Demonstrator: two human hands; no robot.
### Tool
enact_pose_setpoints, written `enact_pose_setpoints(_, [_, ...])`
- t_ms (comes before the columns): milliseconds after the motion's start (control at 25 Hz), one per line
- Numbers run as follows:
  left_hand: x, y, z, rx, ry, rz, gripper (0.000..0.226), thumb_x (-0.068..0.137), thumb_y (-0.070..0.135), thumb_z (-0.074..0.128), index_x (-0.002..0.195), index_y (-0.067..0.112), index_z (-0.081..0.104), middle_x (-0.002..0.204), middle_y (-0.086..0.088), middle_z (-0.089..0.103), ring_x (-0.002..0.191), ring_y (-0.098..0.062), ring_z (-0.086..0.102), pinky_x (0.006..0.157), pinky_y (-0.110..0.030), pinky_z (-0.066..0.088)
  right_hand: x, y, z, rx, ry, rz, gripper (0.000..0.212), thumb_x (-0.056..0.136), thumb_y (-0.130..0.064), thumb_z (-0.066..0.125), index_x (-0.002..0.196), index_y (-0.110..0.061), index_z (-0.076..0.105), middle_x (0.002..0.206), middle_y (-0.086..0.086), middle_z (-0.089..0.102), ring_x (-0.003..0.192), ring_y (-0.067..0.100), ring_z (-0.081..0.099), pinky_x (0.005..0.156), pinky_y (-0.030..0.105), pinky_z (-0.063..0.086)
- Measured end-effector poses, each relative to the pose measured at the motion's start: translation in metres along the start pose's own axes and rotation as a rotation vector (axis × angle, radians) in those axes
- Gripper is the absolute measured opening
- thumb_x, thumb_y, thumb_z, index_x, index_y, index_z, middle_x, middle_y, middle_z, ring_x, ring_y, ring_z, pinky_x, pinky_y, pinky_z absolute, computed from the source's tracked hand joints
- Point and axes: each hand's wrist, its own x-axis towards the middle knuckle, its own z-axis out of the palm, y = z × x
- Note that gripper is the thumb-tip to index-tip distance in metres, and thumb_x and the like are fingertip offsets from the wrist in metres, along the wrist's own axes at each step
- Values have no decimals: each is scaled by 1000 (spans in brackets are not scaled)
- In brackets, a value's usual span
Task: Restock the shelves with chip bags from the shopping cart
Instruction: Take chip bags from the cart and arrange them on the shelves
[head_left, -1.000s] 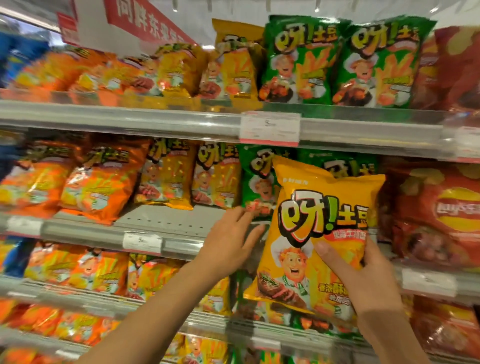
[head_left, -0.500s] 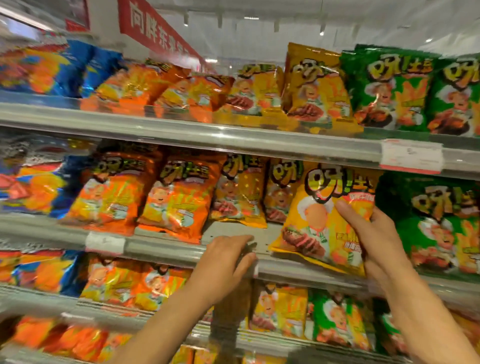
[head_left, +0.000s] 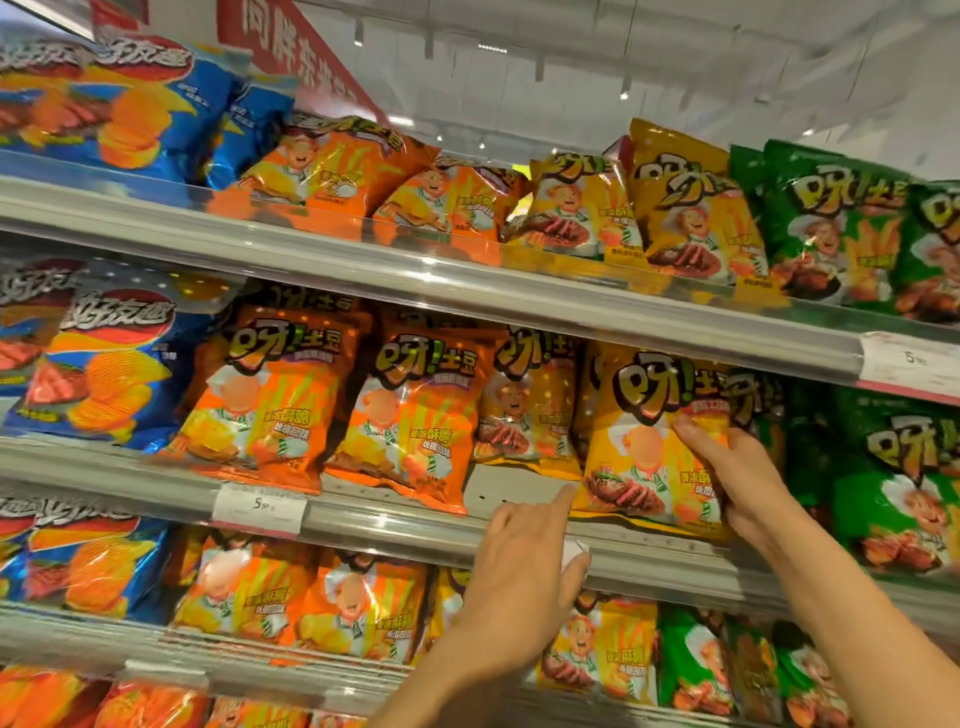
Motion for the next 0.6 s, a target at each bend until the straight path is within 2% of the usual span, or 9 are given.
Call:
enact_pose_setpoints(120, [3,-1,2,65,-57,7,65,105,47,36,160,19,16,120,2,54,117,-19,45,116,-34,23,-2,10,0,-64,-73,50,47,78,-42,75,112,-10,69,99,14,79,87,29,77,71,37,62])
enact_pose_setpoints(200, [4,-1,3,103,-82,8,65,106,47,33,161,18,14,124,-1,53,120,-22,45,116,-37,23,-3,15,1,-73,-77,62,49,77,-46,74,112,-11,71,102,14,78,90,31,77,78,40,61])
enact_pose_setpoints(320, [5,-1,4,144,-105,5,65,106,47,29,161,18,12,129,-2,50,122,-24,43,116,-38,21,-4,18,2,-64,-73,66,50,79,-47,75,113,-11,71,103,15,78,91,31,77,76,40,62])
enact_pose_setpoints(480, [6,0,5,161,-117,-5,64,106,48,28,161,20,10,131,0,49,124,-22,41,117,-37,20,-3,22,4,-32,-59,85,49,81,-45,76,119,-13,69,108,14,77,98,33,75,94,52,57])
enact_pose_setpoints(600, [5,0,5,173,-124,-1,64,106,48,27,161,20,10,132,0,48,125,-21,41,118,-37,19,-6,24,6,-33,-46,79,51,81,-45,76,120,-14,69,108,12,78,99,32,75,96,54,56])
